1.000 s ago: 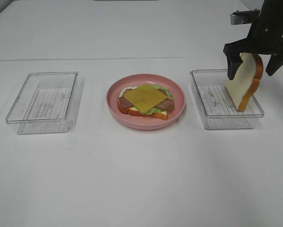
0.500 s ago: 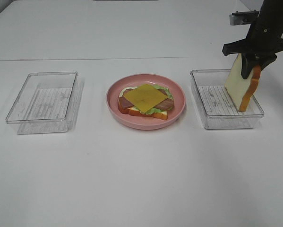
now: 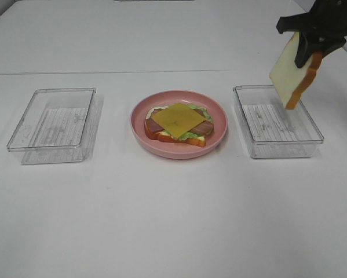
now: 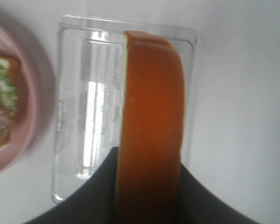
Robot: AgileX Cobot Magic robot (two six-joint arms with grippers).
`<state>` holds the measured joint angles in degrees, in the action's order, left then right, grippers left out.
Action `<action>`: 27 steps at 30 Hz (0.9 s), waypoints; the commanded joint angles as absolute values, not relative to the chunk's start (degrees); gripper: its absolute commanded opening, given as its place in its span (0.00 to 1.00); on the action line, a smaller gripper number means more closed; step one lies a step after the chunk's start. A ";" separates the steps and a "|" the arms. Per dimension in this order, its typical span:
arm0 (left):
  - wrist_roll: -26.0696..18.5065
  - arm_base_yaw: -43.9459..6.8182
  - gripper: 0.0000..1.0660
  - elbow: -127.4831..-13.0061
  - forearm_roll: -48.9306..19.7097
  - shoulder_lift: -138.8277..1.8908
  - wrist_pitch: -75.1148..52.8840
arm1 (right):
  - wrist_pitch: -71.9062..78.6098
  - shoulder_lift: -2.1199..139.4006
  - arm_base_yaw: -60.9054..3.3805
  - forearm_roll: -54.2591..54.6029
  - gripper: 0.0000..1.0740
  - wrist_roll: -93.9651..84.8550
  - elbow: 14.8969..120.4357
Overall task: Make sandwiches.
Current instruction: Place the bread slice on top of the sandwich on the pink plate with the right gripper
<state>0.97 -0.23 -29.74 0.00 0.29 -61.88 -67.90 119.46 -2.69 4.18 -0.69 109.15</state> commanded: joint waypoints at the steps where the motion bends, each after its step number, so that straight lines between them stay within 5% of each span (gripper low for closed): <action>1: 1.09 -0.11 0.94 -29.56 0.00 0.97 -61.48 | -68.47 116.48 -2.69 13.75 0.00 -5.04 108.86; 27: 1.09 -0.11 0.94 -29.56 0.00 0.97 -61.48 | -60.39 124.90 -20.68 27.90 0.00 -5.61 108.86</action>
